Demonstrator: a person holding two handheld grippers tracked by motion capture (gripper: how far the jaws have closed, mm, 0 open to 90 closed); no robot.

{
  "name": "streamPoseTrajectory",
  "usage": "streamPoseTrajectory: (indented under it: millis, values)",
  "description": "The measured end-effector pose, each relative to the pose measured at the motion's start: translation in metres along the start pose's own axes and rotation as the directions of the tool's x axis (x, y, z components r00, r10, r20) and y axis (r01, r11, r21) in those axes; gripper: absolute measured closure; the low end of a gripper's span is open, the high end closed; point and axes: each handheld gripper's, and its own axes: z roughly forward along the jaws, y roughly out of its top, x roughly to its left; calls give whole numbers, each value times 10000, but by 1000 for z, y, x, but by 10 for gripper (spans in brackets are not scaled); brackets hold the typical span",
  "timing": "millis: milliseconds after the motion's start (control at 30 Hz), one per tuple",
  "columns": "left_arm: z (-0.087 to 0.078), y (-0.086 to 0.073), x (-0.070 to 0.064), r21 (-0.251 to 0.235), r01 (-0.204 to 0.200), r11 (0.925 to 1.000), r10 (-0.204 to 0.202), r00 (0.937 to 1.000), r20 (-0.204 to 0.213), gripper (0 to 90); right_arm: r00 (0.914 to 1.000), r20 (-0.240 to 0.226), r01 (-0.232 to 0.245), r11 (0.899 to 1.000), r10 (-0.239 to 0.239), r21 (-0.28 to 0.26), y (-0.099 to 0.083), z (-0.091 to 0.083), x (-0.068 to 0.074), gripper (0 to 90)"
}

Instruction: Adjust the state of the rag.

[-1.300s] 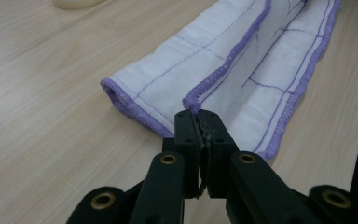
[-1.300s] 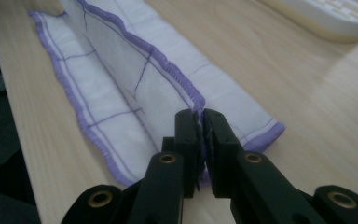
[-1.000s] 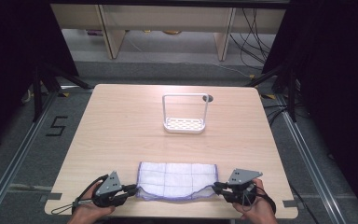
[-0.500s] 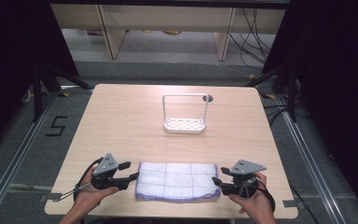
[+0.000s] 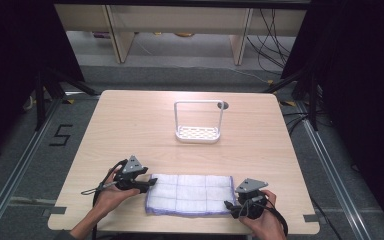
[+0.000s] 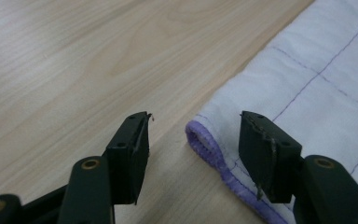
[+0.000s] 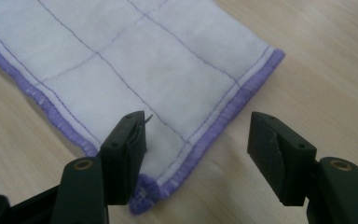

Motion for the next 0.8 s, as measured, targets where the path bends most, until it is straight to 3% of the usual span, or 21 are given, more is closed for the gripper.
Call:
streamPoseTrajectory:
  millis: [33, 100, 133, 233, 300, 367, 400, 467, 533, 667, 733, 767, 800]
  values:
    - [0, 0, 1, 309, -354, 9989, 354, 9994, -6, 427, 10000, 33, -29, 9999, 29, 111, -1, 0, 0, 380]
    - [3, -2, -1, 250, -240, 9994, 240, 9997, 12, 425, 10000, 10, -65, 9998, 65, 177, -3, 2, 0, 379]
    - [3, -2, -1, 247, -248, 9994, 248, 9997, 21, 425, 9987, -106, -497, 9980, 501, 378, -3, 3, 4, 380]
    - [3, -2, 1, 309, -476, 9984, 472, 9988, 140, 438, 9997, -38, -228, 9989, 230, 399, -3, 4, 3, 386]
    - [2, -1, 1, 329, -545, 9980, 539, 9984, 173, 442, 9993, -87, -347, 9985, 351, 417, -3, 4, 3, 387]
    - [2, 1, 0, 52, -303, 9995, 302, 9993, 224, 439, 9989, -86, -455, 9980, 459, 437, -3, 4, 4, 391]
    - [0, 2, 0, 103, -282, 9995, 279, 9992, 277, 426, 9984, -40, -563, 9979, 565, 322, -3, 2, 5, 394]
    - [0, 3, 0, 78, -323, 9994, 320, 9991, 278, 425, 9998, -8, -212, 9995, 212, 212, -1, -1, 3, 393]
    - [2, 4, 0, 138, -370, 9992, 365, 9988, 313, 428, 9992, 18, -402, 9990, 403, -208, -1, -1, 5, 389]
    - [10, 8, -1, 332, -539, 9980, 524, 9976, 460, 447, 9974, -172, -696, 9974, 699, 210, -3, -3, 12, 387]
    - [12, 9, -1, 415, -663, 9969, 637, 9961, 603, 481, 9992, -55, -392, 9984, 395, 400, -4, -3, 10, 396]
    - [12, 9, -2, 348, -593, 9976, 568, 9960, 691, 498, 9964, -113, -835, 9959, 840, 350, -5, -2, 14, 405]
    - [12, 9, -2, 375, -661, 9971, 630, 9950, 769, 529, 9974, -134, -707, 9960, 715, 542, -6, -3, 13, 422]
